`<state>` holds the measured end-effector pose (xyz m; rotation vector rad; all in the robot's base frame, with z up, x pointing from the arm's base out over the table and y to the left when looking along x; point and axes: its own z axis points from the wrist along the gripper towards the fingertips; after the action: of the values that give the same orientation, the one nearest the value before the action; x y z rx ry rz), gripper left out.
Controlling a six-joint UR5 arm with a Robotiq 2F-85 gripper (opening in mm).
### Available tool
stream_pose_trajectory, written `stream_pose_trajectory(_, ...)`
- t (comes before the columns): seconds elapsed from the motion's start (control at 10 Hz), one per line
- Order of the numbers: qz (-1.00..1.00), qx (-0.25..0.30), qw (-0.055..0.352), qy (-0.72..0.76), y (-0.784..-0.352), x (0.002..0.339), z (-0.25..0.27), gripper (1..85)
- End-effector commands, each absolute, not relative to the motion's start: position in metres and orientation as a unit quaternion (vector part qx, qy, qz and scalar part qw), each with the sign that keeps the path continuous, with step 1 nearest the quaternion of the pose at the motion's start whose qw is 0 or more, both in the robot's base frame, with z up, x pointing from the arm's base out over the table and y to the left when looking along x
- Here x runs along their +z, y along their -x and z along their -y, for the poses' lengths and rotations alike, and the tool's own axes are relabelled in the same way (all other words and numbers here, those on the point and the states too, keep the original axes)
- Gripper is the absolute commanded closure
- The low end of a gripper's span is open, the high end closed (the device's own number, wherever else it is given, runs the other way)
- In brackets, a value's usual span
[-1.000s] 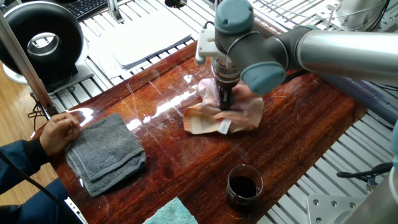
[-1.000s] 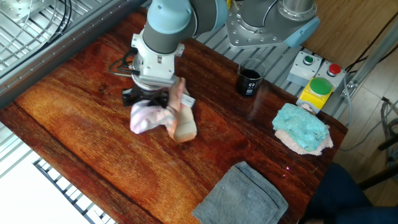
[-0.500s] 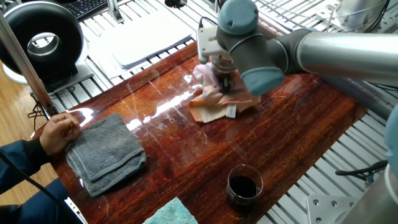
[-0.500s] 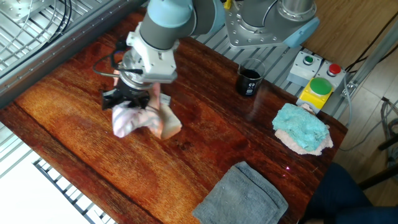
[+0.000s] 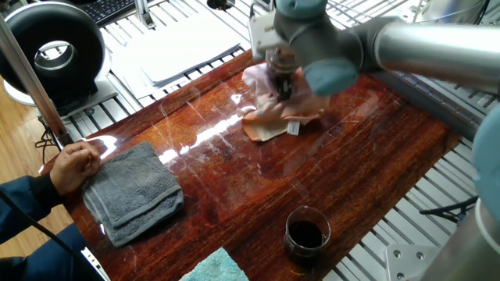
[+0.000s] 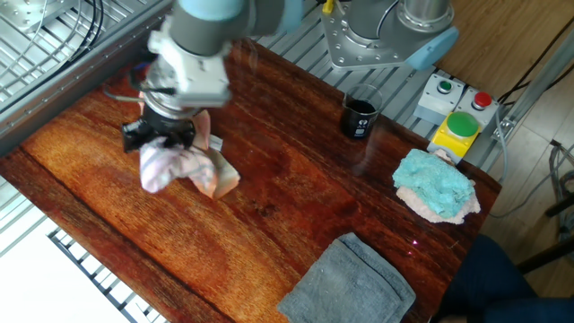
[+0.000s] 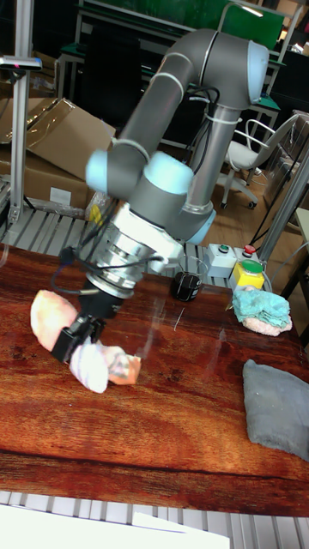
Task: Clean the table with a cloth
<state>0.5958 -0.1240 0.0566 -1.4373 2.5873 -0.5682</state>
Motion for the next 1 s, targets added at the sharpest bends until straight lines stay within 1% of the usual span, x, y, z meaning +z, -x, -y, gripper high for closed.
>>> stream_pose_trajectory(0.0, -0.922, -0.084, 0.012, 0.378, -0.550, 0.069, 0.125, 84.7)
stream_pose_trajectory(0.1, -0.947, -0.041, -0.010, 0.318, -0.529, 0.071, 0.115, 84.7)
stream_pose_trajectory(0.2, -0.969, 0.016, -0.038, 0.243, -0.504, 0.073, 0.092, 84.7)
stream_pose_trajectory(0.5, -0.987, 0.091, -0.075, 0.110, -0.475, 0.083, 0.049, 84.7)
stream_pose_trajectory(0.6, -0.986, 0.105, -0.075, 0.105, -0.474, 0.084, 0.043, 84.7)
stream_pose_trajectory(0.7, -0.985, 0.098, -0.067, 0.127, -0.479, 0.081, 0.047, 76.3)
stream_pose_trajectory(0.8, -0.978, 0.089, -0.049, 0.181, -0.487, 0.078, 0.054, 38.3)
stream_pose_trajectory(0.9, -0.976, 0.088, -0.044, 0.195, -0.490, 0.077, 0.054, 23.7)
